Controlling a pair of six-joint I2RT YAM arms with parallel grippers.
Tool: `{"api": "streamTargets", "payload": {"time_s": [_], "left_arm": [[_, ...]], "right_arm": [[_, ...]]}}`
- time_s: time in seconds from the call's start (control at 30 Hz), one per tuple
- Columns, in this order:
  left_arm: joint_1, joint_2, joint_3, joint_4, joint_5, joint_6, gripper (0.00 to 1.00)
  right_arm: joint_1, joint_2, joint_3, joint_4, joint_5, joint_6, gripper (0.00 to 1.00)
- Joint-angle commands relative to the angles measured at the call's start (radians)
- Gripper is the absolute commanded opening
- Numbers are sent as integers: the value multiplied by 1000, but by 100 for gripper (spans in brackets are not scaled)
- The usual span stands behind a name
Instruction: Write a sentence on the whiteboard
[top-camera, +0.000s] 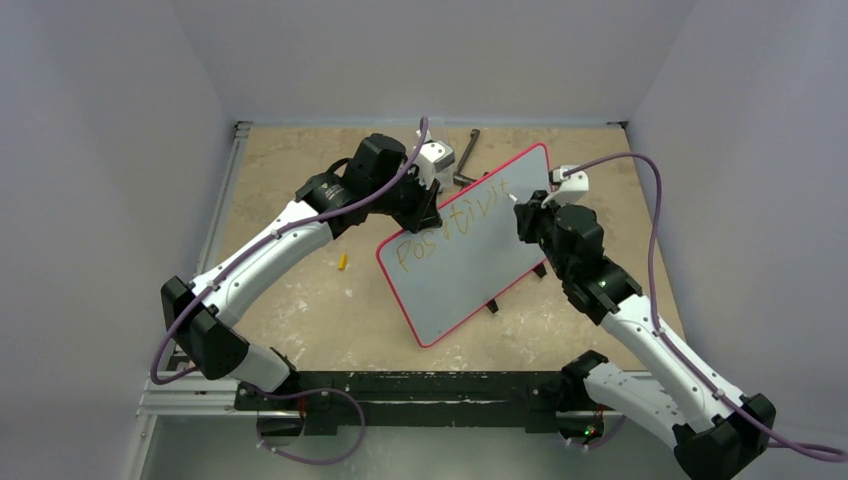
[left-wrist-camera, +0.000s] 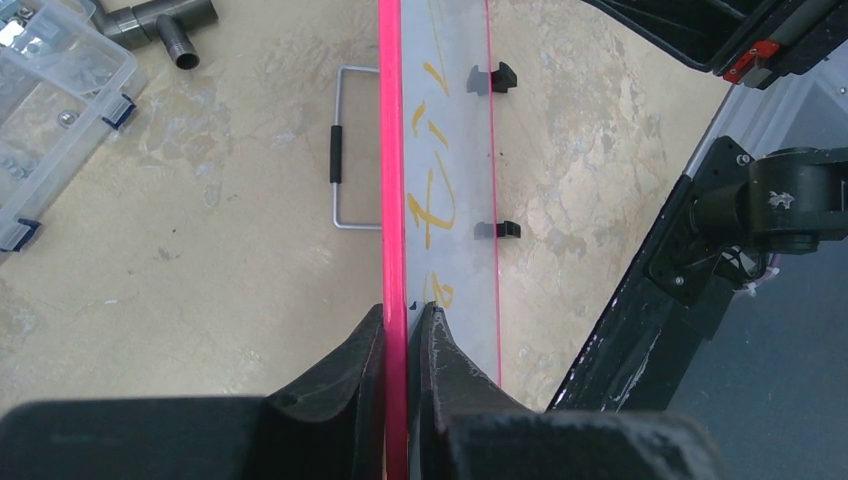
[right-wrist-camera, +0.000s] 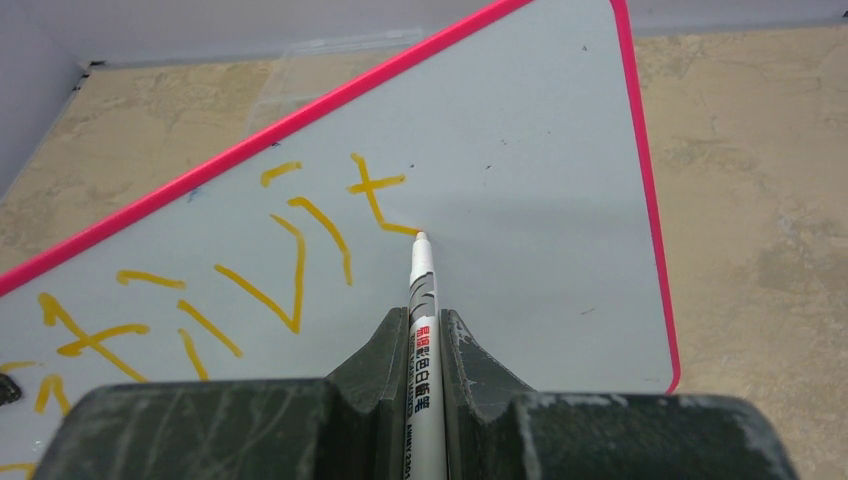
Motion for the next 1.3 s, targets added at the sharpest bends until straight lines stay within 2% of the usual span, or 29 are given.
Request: {"api": "streamTargets", "payload": {"time_s": [0.0,0.6,1.27], "left_arm": [[-14,6,-25,-78,-25,102,0],[-15,6,-26,-78,-25,102,0],[-15,3,-26,-79,-30,106,0]], "right_arm": [[-1,22,68,-18,34,-21,0],[-1,-68,150,-87,59,-23,0],[-1,63,195,-3,78,-37,0]]}}
